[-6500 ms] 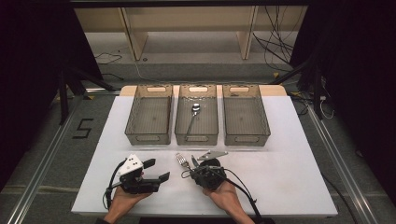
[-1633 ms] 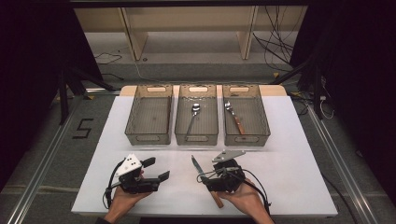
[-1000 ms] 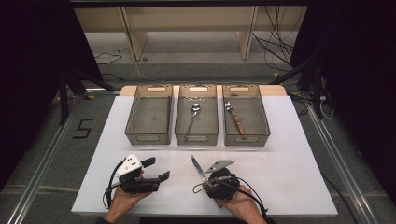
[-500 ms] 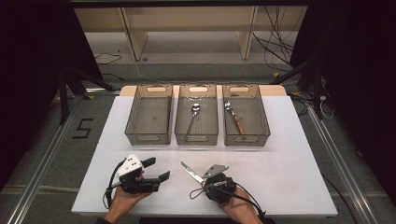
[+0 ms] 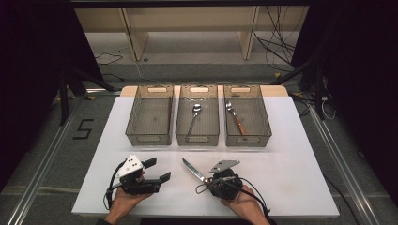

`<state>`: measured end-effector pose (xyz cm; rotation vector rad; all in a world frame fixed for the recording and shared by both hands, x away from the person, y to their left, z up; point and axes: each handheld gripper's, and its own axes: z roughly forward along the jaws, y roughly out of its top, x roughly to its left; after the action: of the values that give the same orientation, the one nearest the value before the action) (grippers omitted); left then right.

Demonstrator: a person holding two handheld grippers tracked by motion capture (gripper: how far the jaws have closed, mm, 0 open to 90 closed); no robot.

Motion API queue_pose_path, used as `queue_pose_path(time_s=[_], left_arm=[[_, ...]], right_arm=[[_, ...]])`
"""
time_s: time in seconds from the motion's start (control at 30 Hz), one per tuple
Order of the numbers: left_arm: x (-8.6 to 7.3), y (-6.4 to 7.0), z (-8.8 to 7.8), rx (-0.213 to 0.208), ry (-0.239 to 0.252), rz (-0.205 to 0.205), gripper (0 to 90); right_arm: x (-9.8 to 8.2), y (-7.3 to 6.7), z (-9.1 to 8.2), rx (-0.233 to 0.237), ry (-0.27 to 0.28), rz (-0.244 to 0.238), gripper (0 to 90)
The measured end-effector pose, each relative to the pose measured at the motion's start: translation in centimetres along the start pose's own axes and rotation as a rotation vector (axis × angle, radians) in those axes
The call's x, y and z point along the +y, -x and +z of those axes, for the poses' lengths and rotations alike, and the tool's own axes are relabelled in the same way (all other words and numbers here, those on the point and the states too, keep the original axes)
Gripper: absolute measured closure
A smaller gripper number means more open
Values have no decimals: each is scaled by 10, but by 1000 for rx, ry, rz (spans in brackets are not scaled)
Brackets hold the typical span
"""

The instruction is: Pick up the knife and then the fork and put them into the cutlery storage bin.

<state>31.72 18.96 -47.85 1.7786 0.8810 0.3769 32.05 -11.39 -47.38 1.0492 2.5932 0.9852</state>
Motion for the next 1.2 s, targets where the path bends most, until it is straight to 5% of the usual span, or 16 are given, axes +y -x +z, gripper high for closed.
queue_pose_path(time_s=[0.7, 1.2], left_arm=[[0, 0, 1, 0, -4, 4, 194], [-1, -1, 2, 4, -6, 0, 194]], right_arm=[[11, 25, -38, 14, 166, 89, 772], [40, 73, -66, -42, 268, 158, 772]])
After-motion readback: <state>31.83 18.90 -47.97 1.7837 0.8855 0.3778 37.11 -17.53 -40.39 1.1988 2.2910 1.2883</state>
